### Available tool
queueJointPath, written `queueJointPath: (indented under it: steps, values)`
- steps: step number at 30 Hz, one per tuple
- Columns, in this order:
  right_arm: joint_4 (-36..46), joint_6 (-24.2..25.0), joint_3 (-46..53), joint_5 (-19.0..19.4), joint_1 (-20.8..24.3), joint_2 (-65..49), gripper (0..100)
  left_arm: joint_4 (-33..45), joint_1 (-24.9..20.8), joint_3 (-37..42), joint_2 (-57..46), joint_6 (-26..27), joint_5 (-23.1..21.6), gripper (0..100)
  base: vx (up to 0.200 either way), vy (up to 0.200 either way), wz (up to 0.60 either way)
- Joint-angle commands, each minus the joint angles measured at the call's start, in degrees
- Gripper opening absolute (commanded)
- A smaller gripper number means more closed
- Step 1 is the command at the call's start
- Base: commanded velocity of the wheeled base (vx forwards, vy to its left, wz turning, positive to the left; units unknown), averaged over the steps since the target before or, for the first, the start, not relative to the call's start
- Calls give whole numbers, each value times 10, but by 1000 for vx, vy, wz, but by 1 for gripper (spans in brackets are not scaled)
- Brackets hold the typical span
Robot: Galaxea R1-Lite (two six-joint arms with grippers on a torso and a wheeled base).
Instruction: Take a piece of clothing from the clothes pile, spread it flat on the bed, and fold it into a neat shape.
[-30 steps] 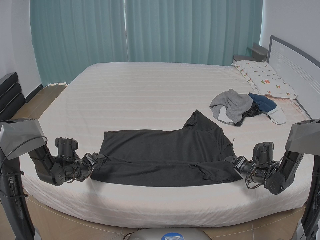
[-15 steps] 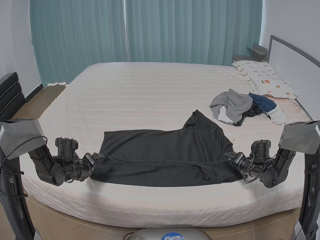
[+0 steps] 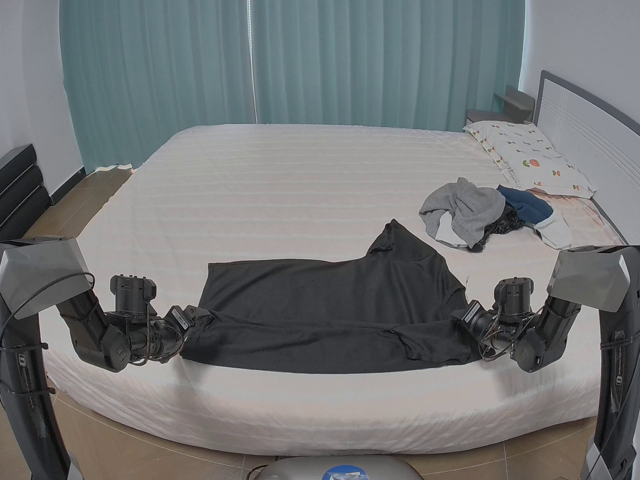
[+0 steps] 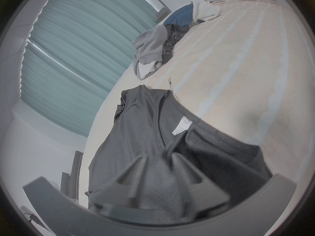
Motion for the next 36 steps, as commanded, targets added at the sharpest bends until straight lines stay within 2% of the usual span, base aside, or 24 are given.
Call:
queueJointPath:
  steps: [1,20,21,31,36]
  values:
    - [-1,0,-1,0,-10,2,0,0,0,0,1,0,0,100,0,0,0]
    - [-6,3,-28,5,-23,15,0,0,0,0,1,-1,-1,100,0,0,0]
    - [-8,4,-28,4,-23,18,100,0,0,0,1,-1,-1,100,0,0,0]
    - [-56,7,21,5,-30,-16,100,7,0,-10,1,-4,0,100,0,0,0]
    - [-58,33,34,6,-47,-44,100,8,0,-10,1,-5,0,100,0,0,0]
